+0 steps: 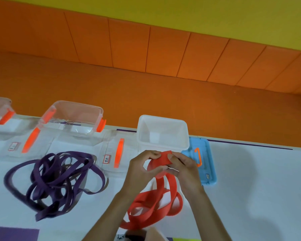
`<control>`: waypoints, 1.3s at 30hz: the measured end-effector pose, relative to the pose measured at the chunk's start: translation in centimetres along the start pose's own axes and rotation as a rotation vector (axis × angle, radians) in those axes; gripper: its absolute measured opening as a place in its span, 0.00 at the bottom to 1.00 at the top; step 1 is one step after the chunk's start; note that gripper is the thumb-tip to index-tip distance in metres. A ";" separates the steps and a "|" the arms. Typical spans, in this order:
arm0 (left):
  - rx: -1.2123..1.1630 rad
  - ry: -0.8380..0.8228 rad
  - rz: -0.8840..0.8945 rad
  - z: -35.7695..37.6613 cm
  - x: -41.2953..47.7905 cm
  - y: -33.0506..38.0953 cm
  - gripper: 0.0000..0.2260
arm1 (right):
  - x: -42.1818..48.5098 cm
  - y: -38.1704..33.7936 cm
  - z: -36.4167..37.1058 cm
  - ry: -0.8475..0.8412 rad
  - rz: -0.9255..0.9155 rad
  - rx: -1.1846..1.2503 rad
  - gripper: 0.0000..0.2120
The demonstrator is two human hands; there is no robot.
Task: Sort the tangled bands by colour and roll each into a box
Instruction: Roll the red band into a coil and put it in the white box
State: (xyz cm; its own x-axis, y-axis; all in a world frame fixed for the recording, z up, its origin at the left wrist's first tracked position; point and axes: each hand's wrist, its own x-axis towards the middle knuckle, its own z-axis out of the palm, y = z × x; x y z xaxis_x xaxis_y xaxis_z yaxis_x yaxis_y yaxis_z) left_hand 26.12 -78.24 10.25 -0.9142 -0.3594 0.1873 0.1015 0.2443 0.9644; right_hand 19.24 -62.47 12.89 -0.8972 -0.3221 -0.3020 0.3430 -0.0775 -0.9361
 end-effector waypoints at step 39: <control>-0.298 0.154 -0.076 0.5 -0.4 2.6 0.18 | -2.5 -1.6 1.6 -0.017 0.337 0.377 0.03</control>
State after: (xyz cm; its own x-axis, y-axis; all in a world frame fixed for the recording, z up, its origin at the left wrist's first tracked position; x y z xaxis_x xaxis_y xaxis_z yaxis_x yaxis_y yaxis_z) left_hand 26.53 -77.00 12.62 -0.8557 -0.5040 0.1174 0.1666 -0.0534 0.9846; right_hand 21.43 -63.06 15.47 -0.7158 -0.4029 -0.5703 0.6922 -0.3012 -0.6559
